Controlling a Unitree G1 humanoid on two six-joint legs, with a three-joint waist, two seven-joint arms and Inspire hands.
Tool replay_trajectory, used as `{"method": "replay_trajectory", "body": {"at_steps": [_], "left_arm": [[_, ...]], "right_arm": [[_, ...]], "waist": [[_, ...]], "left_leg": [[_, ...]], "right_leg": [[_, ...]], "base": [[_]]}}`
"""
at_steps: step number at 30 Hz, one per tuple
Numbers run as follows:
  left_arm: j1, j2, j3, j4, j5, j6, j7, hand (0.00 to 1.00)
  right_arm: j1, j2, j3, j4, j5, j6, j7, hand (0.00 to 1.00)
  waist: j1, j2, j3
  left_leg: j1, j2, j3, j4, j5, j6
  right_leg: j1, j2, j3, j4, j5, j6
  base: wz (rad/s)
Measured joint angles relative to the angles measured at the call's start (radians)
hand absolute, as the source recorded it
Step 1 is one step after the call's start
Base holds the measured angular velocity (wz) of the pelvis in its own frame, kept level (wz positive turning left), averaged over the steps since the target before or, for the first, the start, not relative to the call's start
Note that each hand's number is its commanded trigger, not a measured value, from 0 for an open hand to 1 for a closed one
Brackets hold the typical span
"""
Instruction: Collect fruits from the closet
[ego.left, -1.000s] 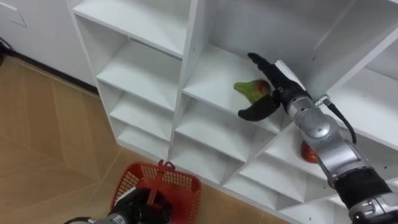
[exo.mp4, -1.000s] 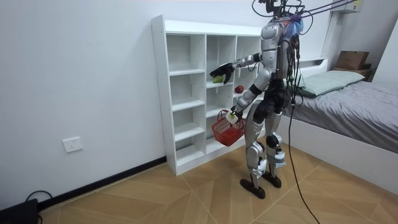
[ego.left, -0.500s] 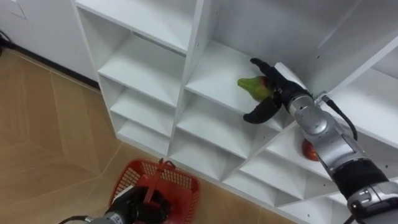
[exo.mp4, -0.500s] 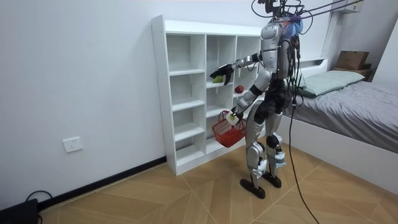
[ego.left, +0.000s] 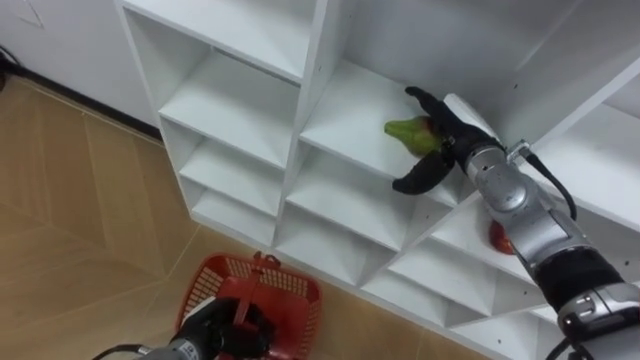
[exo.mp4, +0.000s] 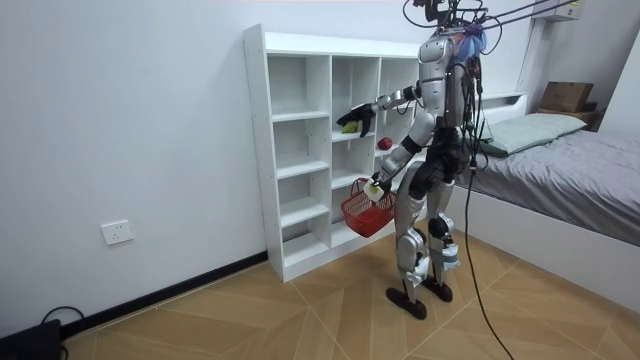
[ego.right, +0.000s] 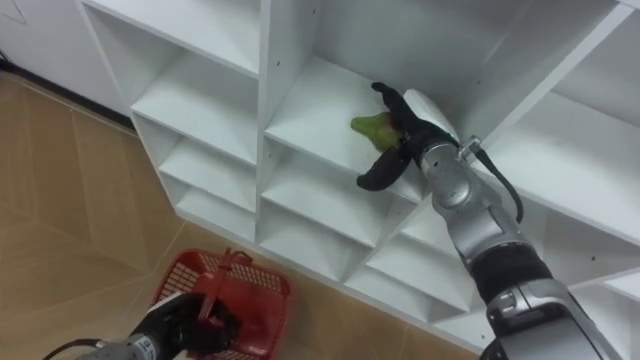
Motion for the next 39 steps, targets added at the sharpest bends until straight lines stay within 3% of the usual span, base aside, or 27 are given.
{"method": "replay_trajectory", "body": {"at_steps": [1, 5, 39], "left_arm": [[0.000, 0.000, 0.000, 0.000, 0.000, 0.000, 0.000, 1.00], [-0.001, 0.000, -0.001, 0.000, 0.000, 0.000, 0.000, 1.00], [-0.021, -0.034, -0.034, 0.000, -0.002, -0.004, 0.027, 1.00]], "right_arm": [[0.000, 0.000, 0.000, 0.000, 0.000, -0.002, 0.000, 1.00], [0.000, 0.000, 0.002, 0.000, 0.000, -0.024, 0.017, 1.00], [-0.001, 0.002, -0.008, -0.008, -0.006, -0.014, -0.019, 1.00]], "waist": [[0.000, 0.000, 0.0000], [-0.003, 0.000, -0.0004], [0.010, 0.024, -0.0013]], "left_leg": [[0.000, 0.000, 0.000, 0.000, 0.000, 0.000], [0.000, 0.000, 0.002, 0.000, 0.003, -0.001], [-0.008, 0.001, 0.006, -0.002, 0.013, -0.002]], "right_leg": [[0.000, 0.000, 0.000, 0.000, 0.000, 0.000], [0.000, 0.000, 0.000, 0.000, 0.000, 0.000], [-0.013, -0.001, 0.008, 0.001, 0.003, -0.001]], "base": [[0.00], [0.00], [0.00]]}}
